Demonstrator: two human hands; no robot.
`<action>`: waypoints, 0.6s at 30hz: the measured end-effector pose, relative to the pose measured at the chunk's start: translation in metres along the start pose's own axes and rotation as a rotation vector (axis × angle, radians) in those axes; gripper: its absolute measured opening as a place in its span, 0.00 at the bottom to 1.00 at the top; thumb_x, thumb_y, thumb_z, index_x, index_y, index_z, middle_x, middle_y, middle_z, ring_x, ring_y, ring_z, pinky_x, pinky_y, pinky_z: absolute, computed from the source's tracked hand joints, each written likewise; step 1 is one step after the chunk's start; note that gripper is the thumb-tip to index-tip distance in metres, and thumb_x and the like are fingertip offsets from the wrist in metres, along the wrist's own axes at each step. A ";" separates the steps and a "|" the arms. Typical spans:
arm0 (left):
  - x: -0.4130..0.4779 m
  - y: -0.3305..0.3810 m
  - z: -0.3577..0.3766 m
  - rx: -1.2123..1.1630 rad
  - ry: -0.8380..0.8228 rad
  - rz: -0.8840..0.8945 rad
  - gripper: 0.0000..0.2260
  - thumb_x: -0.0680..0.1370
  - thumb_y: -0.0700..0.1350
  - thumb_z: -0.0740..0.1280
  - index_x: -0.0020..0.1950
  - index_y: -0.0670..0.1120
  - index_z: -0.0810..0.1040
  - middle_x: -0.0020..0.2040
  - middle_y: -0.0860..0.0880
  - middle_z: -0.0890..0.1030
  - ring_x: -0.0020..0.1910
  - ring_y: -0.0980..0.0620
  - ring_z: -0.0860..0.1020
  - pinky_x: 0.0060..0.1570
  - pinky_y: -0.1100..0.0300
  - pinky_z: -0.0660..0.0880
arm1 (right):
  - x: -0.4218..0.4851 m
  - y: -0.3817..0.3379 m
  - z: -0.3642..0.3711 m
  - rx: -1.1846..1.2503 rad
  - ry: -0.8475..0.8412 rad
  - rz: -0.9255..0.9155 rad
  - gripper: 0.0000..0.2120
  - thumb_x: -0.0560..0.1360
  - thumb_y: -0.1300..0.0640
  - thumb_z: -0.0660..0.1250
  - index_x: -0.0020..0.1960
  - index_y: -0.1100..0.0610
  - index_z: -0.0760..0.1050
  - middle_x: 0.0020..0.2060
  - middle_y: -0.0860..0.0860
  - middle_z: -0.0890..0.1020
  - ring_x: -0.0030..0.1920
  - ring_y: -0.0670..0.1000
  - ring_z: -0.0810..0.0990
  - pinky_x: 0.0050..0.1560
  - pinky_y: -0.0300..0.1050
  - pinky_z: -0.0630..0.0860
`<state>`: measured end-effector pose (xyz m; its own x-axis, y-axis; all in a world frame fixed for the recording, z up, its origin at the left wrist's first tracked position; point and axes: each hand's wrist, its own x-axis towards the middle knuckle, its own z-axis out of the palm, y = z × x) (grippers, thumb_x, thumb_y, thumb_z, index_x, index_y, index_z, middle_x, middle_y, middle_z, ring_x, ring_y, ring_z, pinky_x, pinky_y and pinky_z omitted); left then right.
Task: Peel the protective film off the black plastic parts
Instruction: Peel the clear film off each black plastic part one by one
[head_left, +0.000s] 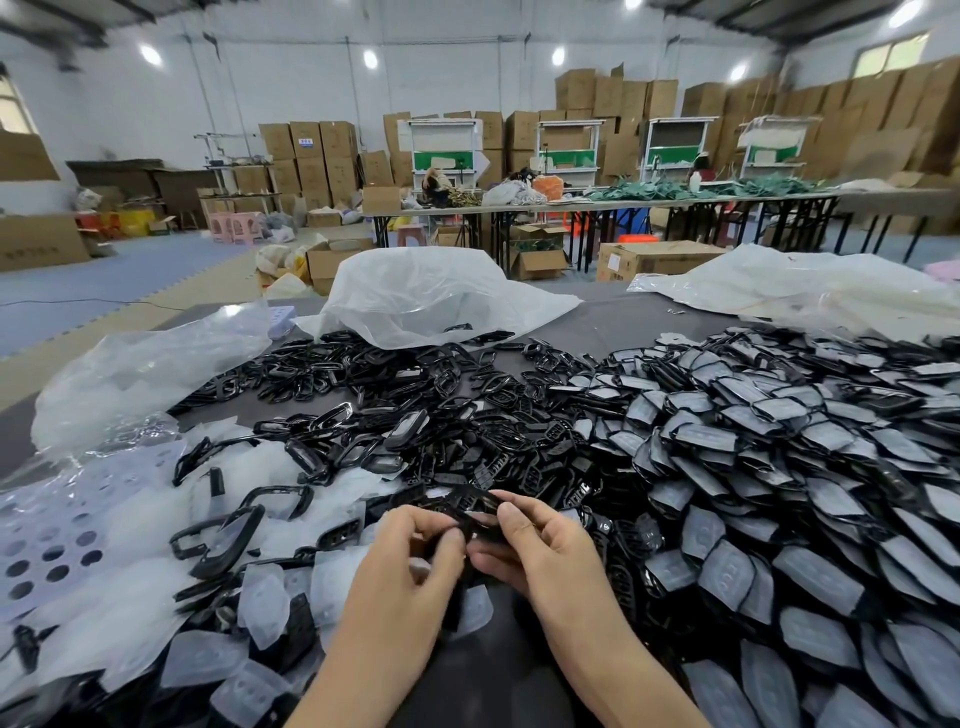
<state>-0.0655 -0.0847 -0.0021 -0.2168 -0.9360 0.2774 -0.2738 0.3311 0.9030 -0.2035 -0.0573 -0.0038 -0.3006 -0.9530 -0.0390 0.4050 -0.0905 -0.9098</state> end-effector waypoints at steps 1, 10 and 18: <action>-0.002 -0.001 0.001 0.105 -0.003 0.061 0.08 0.78 0.41 0.70 0.45 0.53 0.76 0.39 0.54 0.81 0.33 0.61 0.76 0.36 0.72 0.71 | 0.000 0.001 0.000 0.043 -0.002 0.012 0.08 0.82 0.64 0.61 0.56 0.61 0.79 0.45 0.56 0.88 0.41 0.52 0.87 0.39 0.38 0.82; 0.000 0.006 -0.003 -0.040 0.083 0.062 0.06 0.77 0.45 0.71 0.45 0.57 0.80 0.44 0.64 0.83 0.40 0.63 0.79 0.41 0.74 0.71 | -0.002 -0.001 -0.003 -0.027 0.059 -0.072 0.09 0.82 0.63 0.63 0.55 0.57 0.81 0.45 0.54 0.88 0.41 0.52 0.87 0.38 0.37 0.80; 0.005 0.004 -0.009 -0.220 0.083 -0.015 0.10 0.76 0.41 0.72 0.44 0.58 0.81 0.39 0.53 0.83 0.35 0.59 0.78 0.38 0.70 0.73 | -0.012 -0.005 0.006 -0.135 -0.185 -0.070 0.10 0.80 0.57 0.64 0.56 0.55 0.83 0.42 0.58 0.87 0.43 0.52 0.87 0.42 0.37 0.81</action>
<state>-0.0593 -0.0890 0.0059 -0.1336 -0.9503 0.2812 -0.0633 0.2914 0.9545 -0.1962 -0.0468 0.0034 -0.1551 -0.9837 0.0914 0.2662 -0.1307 -0.9550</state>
